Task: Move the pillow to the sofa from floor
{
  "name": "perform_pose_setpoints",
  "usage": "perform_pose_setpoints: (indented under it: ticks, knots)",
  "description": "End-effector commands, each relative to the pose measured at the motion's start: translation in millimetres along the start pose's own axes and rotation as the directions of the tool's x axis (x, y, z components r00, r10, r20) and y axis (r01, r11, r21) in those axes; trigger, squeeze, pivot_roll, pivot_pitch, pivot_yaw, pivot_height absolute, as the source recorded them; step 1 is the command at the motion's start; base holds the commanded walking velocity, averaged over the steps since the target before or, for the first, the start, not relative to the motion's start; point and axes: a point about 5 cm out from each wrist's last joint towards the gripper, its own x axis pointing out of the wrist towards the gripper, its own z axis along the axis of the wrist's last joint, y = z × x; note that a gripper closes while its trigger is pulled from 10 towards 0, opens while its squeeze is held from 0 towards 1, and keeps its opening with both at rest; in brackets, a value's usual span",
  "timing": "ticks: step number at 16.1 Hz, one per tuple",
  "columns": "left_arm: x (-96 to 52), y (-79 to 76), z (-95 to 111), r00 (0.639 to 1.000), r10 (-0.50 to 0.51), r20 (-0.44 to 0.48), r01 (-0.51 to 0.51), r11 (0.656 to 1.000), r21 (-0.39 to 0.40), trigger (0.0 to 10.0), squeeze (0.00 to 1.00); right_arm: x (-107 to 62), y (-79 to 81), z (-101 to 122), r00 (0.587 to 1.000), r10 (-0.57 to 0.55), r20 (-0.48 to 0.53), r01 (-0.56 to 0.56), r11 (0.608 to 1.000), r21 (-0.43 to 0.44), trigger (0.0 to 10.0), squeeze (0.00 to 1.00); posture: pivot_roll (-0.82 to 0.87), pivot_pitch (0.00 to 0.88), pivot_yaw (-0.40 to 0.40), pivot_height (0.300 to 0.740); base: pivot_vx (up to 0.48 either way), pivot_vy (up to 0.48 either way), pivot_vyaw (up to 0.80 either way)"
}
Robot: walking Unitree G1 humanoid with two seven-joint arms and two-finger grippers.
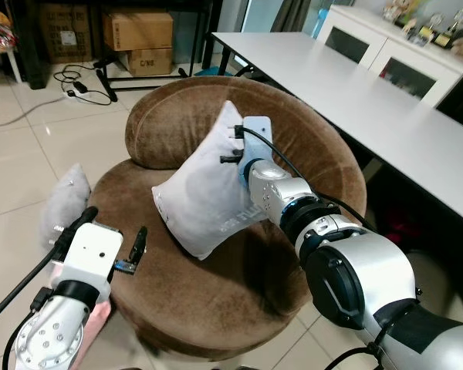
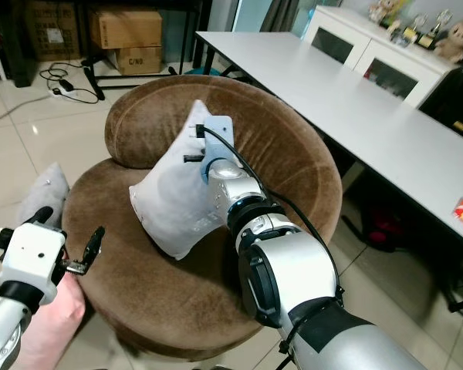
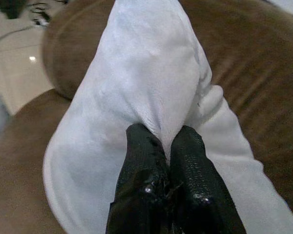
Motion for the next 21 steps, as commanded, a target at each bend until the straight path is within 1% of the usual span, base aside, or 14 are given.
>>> perform_pose_setpoints:
  ticks: [1, 2, 3, 4, 6, 7, 10, 12, 14, 15, 16, 17, 18, 21]
  knots:
    - [-1.4, -5.7, 5, 1.0, -0.014, 0.014, 0.014, 1.0, -0.006, 10.0, 0.0, 0.7, -12.6, 6, 0.998, -0.069, 0.01, 0.069, 0.998, -0.003, 10.0, 0.0, 0.17, 0.0, -0.254, 0.74, 0.0, 0.0, 0.0]
    - [-2.2, -6.0, 4, 1.0, -0.011, 0.011, 0.011, 1.0, -0.007, 10.0, 0.0, 0.7, -17.2, 6, 0.993, -0.118, 0.009, 0.118, 0.993, -0.008, 10.0, 0.0, 0.17, 0.0, -0.257, 0.74, 0.0, 0.0, 0.0]
    - [-2.3, -5.9, 4, 1.0, -0.01, 0.01, 0.01, 1.0, -0.007, 10.0, 0.0, 0.6, -19.6, 7, 0.99, -0.139, 0.011, 0.139, 0.99, -0.012, 10.0, 0.0, 0.17, 0.0, -0.258, 0.74, 0.0, 0.0, 0.0]
    - [-2.0, -5.3, 5, 1.0, -0.006, 0.009, 0.006, 1.0, -0.007, 10.0, 0.0, 0.7, -25.5, 7, 0.985, -0.175, 0.006, 0.175, 0.984, 0.017, 10.0, 0.0, 0.17, 0.0, -0.258, 0.74, 0.0, 0.0, 0.0]
    - [-0.7, -5.3, 6, 1.0, -0.011, 0.015, 0.012, 1.0, -0.003, 10.0, 0.0, 1.2, -33.5, 4, 0.983, -0.185, -0.022, 0.186, 0.978, 0.094, 10.0, 0.0, 0.17, 0.0, -0.257, 0.74, 0.0, 0.0, 0.0]
    - [0.2, -4.9, 7, 1.0, -0.019, 0.019, 0.019, 1.0, 0.001, 10.0, 0.0, 1.4, -34.9, 3, 0.984, -0.176, -0.029, 0.178, 0.977, 0.116, 10.0, 0.0, 0.17, 0.0, -0.222, 0.74, 0.0, 0.0, 0.0]
    - [3.7, -1.7, 9, 0.998, -0.063, 0.027, 0.062, 0.998, 0.028, 10.0, 0.0, 1.9, -29.7, -2, 0.993, -0.114, -0.037, 0.117, 0.986, 0.117, 10.0, 0.0, 0.15, 0.0, -0.163, 0.74, 0.0, 0.0, 0.0]
    - [5.9, -0.3, 9, 0.997, -0.073, 0.025, 0.072, 0.997, 0.036, 10.0, 0.0, 1.8, -23.5, -5, 0.996, -0.082, -0.039, 0.086, 0.991, 0.106, 10.0, 0.0, 0.15, 0.0, -0.149, 0.74, 0.0, 0.0, 0.0]
    - [5.9, -2.0, 10, 0.997, -0.078, 0.027, 0.077, 0.996, 0.036, 10.0, 0.0, 1.3, -14.5, -5, 0.998, -0.046, -0.032, 0.048, 0.996, 0.074, 10.0, 0.0, 0.15, 0.0, -0.158, 0.74, 0.0, 0.0, 0.0]
    - [6.0, -3.4, 10, 0.997, -0.073, 0.027, 0.072, 0.997, 0.029, 10.0, 0.0, 1.1, -10.8, -6, 0.999, -0.025, -0.032, 0.027, 0.997, 0.073, 10.0, 0.63, 0.16, 0.0, -0.172, 0.74, 0.0, 0.0, 0.0]
    - [4.7, -4.4, 10, 0.998, -0.064, 0.025, 0.063, 0.998, 0.023, 10.0, 0.0, 0.8, -8.6, -5, 0.999, -0.03, -0.032, 0.032, 0.997, 0.068, 10.0, 1.0, 0.17, 0.0, -0.188, 0.74, 0.0, 0.0, 0.0]
    - [3.1, -5.3, 9, 0.998, -0.052, 0.022, 0.051, 0.999, 0.018, 10.0, 0.0, 0.6, -8.0, -3, 0.998, -0.046, -0.031, 0.049, 0.996, 0.075, 10.0, 1.0, 0.18, 0.0, -0.21, 0.74, 0.0, 0.0, 0.0]
    - [1.8, -5.2, 8, 0.999, -0.042, 0.021, 0.042, 0.999, 0.015, 10.0, 0.0, 0.4, -7.3, 0, 0.998, -0.052, -0.026, 0.054, 0.995, 0.081, 10.0, 1.0, 0.18, 0.0, -0.21, 0.74, 0.0, 0.0, 0.0]
    - [1.7, -4.2, 8, 0.999, -0.028, 0.02, 0.028, 1.0, 0.014, 10.0, 0.0, -0.3, -8.2, 10, 0.994, -0.106, 0.015, 0.105, 0.993, 0.054, 10.0, 1.0, 0.19, 0.0, -0.223, 0.74, 0.0, 0.0, 0.0]
